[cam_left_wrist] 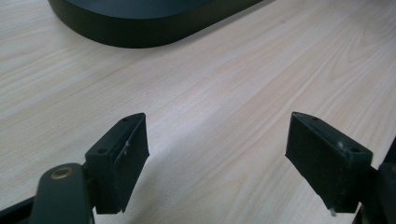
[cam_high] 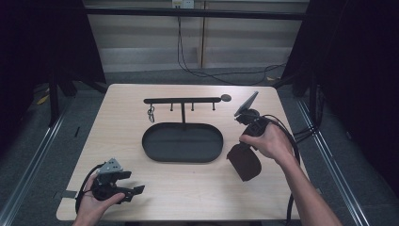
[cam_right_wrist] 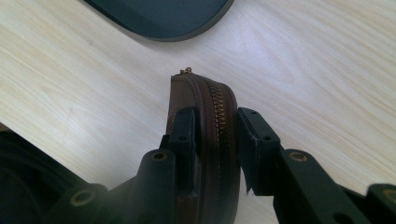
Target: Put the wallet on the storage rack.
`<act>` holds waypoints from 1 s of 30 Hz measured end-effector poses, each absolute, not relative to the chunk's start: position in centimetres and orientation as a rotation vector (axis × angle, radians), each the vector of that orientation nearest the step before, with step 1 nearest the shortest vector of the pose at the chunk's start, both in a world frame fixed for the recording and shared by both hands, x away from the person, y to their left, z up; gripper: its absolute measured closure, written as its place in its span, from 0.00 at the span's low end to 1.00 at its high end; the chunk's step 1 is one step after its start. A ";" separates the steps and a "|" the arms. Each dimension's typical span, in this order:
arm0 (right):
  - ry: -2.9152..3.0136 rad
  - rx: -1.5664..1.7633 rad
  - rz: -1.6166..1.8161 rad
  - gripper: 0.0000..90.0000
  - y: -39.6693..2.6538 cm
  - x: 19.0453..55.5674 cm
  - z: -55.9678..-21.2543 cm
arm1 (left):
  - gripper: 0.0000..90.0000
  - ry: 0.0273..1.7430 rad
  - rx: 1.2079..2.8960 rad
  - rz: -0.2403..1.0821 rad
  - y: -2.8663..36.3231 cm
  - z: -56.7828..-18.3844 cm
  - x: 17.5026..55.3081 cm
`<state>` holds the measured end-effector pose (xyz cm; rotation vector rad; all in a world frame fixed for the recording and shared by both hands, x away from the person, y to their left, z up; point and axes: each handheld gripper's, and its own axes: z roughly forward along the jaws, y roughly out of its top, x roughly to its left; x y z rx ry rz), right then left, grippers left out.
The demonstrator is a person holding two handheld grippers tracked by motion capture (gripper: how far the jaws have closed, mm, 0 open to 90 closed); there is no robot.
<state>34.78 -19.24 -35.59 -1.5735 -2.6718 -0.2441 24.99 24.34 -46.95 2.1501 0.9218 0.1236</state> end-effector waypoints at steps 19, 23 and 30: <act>-2.679 -1.619 -0.265 0.77 -17.7 37.0 -33.7 | 0.18 0.854 2.147 0.106 24.4 -46.7 24.7; -2.675 -1.626 -0.270 0.76 -17.4 37.6 -33.2 | 0.18 0.862 2.151 0.114 24.3 -46.7 24.8; -2.668 -1.643 -0.299 0.76 -17.1 38.5 -32.5 | 0.18 0.866 2.150 0.120 24.5 -46.7 24.7</act>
